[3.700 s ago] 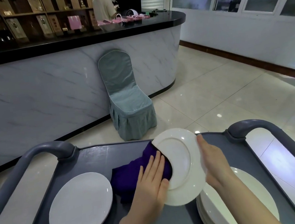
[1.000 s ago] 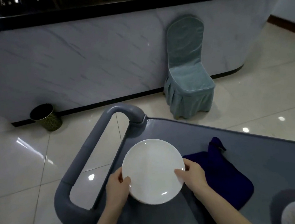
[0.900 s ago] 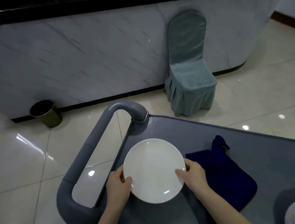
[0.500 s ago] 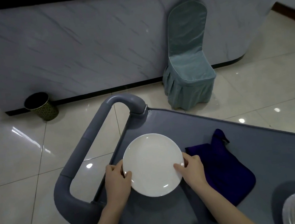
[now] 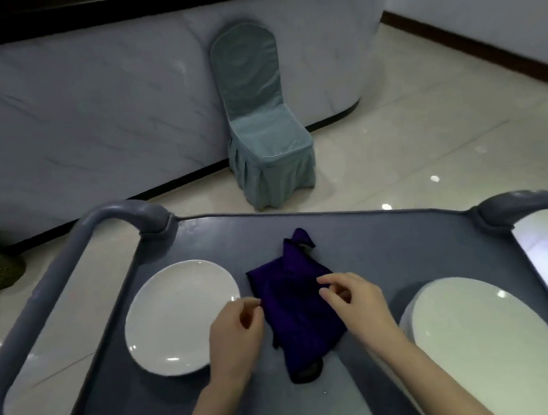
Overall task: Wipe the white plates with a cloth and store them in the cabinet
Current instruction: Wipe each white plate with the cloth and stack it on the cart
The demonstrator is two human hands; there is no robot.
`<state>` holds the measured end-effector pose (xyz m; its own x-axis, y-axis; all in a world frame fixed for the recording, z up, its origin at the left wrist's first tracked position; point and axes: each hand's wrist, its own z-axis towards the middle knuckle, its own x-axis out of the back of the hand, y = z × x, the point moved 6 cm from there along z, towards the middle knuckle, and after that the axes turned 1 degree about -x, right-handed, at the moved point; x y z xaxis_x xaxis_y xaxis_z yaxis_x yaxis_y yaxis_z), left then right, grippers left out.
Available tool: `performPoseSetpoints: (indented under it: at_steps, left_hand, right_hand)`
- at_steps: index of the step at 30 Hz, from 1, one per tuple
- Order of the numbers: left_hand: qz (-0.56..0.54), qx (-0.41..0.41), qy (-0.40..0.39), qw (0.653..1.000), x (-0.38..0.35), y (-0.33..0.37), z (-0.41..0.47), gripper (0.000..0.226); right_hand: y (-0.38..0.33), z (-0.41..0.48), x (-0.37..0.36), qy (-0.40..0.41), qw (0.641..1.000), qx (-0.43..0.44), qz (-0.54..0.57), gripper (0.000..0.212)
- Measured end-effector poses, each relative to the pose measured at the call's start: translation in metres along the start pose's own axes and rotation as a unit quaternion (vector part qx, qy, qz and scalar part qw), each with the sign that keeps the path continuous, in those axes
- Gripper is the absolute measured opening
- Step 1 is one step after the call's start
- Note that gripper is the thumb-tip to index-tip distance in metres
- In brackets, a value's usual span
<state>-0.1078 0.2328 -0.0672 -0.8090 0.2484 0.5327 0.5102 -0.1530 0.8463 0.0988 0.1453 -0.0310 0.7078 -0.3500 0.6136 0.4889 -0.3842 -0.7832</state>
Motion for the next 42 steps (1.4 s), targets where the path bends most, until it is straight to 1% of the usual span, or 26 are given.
performPoseSetpoints:
  at_steps: [2, 5, 6, 8, 9, 11, 13, 16, 19, 22, 27, 31, 36, 39, 42]
  left_hand:
    - [-0.025, -0.015, -0.064, 0.998, -0.039, 0.03, -0.008, 0.013]
    - [-0.04, -0.034, -0.124, 0.991, -0.09, 0.071, -0.022, 0.011]
    - [-0.053, -0.023, -0.15, 0.987, -0.103, 0.079, -0.026, 0.016]
    - [-0.077, 0.005, -0.226, 0.971, -0.132, 0.094, -0.036, 0.034]
    - [-0.064, 0.004, -0.256, 0.965, -0.146, 0.102, -0.042, 0.043]
    - [-0.006, -0.012, -0.281, 0.96, -0.168, 0.111, -0.05, 0.057]
    - [0.031, -0.021, -0.278, 0.96, -0.181, 0.118, -0.056, 0.062]
    - [0.044, -0.022, -0.268, 0.962, -0.193, 0.122, -0.065, 0.053]
    - [0.052, -0.016, -0.262, 0.964, -0.199, 0.122, -0.073, 0.048]
    - [0.028, 0.017, -0.254, 0.967, -0.199, 0.119, -0.077, 0.049]
    - [-0.001, 0.027, -0.244, 0.969, -0.2, 0.124, -0.081, 0.05]
    - [-0.05, 0.047, -0.233, 0.97, -0.194, 0.122, -0.084, 0.05]
    - [-0.124, 0.087, -0.204, 0.967, -0.17, 0.114, -0.078, 0.051]
    - [-0.184, 0.124, -0.198, 0.955, -0.15, 0.105, -0.07, 0.052]
    - [-0.235, 0.151, -0.191, 0.941, -0.128, 0.095, -0.061, 0.051]
  right_hand:
    - [0.018, -0.014, 0.043, 0.03, 0.999, 0.003, -0.014, 0.018]
    - [0.055, -0.038, 0.105, 0.078, 0.994, -0.007, -0.08, 0.02]
    - [0.068, -0.044, 0.119, 0.081, 0.991, -0.018, -0.105, 0.021]
    - [0.097, -0.059, 0.148, 0.085, 0.984, -0.059, -0.146, 0.029]
    - [0.113, -0.067, 0.162, 0.09, 0.98, -0.087, -0.155, 0.035]
    - [0.14, -0.084, 0.185, 0.105, 0.973, -0.139, -0.155, 0.048]
    - [0.161, -0.098, 0.202, 0.121, 0.964, -0.181, -0.15, 0.056]
    - [0.18, -0.11, 0.212, 0.112, 0.962, -0.216, -0.126, 0.061]
    - [0.19, -0.115, 0.211, 0.073, 0.969, -0.226, -0.067, 0.075]
    - [0.194, -0.114, 0.212, 0.07, 0.972, -0.224, -0.032, 0.079]
    - [0.195, -0.109, 0.213, 0.07, 0.972, -0.224, -0.028, 0.081]
    - [0.189, -0.104, 0.214, 0.08, 0.978, -0.191, -0.011, 0.079]
    - [0.172, -0.096, 0.2, 0.07, 0.979, -0.164, 0.102, 0.076]
    - [0.156, -0.09, 0.181, 0.055, 0.968, -0.136, 0.203, 0.068]
    - [0.138, -0.08, 0.158, 0.038, 0.956, -0.12, 0.264, 0.064]
